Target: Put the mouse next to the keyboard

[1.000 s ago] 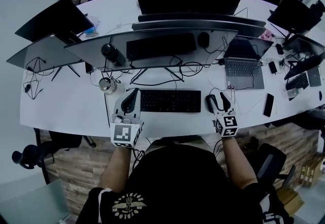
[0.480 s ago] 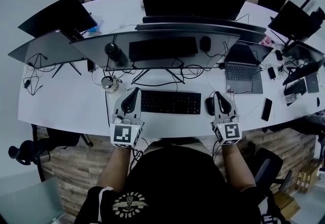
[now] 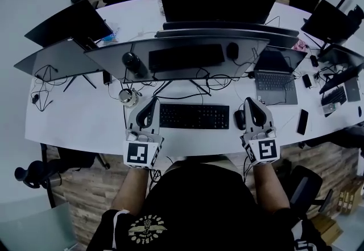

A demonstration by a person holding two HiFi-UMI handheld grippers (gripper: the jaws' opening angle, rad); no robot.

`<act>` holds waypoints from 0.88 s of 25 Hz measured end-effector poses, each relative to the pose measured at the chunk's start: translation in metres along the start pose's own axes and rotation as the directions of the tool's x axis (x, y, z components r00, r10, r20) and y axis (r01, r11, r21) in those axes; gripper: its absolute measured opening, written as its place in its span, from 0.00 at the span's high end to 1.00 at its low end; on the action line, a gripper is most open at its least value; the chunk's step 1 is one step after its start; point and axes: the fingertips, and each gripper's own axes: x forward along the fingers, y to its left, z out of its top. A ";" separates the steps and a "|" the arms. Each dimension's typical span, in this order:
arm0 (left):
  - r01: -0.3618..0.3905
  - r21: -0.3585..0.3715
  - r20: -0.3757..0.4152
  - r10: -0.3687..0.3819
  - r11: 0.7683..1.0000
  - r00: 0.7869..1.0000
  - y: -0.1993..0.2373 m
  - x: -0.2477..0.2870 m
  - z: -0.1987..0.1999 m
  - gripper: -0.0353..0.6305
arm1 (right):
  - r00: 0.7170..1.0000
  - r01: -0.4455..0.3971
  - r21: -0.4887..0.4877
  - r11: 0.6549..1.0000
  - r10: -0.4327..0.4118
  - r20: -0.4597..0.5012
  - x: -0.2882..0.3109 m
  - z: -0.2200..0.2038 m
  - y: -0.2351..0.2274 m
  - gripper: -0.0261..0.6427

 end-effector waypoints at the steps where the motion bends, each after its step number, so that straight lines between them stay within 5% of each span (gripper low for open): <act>1: 0.000 0.002 0.003 0.000 1.000 1.000 0.001 0.000 0.002 0.94 | 1.000 0.000 -0.008 1.000 0.000 0.007 0.000 0.005 0.001 0.96; 22: 0.019 -0.002 0.018 -0.019 1.000 1.000 0.014 -0.006 0.007 0.94 | 1.000 -0.010 -0.089 0.996 0.011 0.009 -0.002 0.021 0.022 0.96</act>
